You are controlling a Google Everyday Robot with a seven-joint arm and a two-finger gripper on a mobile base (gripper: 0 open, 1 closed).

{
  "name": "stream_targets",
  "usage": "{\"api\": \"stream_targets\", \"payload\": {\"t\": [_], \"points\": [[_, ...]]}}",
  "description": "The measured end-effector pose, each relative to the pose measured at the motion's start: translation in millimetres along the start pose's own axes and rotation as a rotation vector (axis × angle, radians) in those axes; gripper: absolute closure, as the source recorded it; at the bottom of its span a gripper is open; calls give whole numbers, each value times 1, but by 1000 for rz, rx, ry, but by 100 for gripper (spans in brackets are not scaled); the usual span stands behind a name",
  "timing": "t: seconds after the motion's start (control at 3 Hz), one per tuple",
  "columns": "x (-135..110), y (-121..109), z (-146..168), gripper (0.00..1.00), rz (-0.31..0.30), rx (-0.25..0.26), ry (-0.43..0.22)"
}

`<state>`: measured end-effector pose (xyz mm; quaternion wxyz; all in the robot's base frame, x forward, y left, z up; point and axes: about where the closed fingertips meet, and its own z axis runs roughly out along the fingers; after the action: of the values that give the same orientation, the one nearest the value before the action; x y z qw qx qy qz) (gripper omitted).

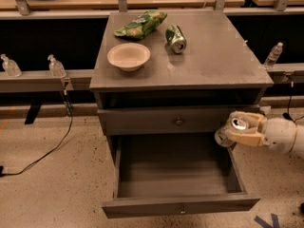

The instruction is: Pick 7up can from middle drawer and place on counter

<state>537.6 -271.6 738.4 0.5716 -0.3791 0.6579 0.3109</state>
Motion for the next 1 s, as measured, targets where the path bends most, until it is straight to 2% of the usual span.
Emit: {"api": "stream_targets", "payload": {"t": [0.67,1.0], "points": [[-79,-42,-20,100,46,-167,93],[-106,-55,-35,100,0,-154,93]]}}
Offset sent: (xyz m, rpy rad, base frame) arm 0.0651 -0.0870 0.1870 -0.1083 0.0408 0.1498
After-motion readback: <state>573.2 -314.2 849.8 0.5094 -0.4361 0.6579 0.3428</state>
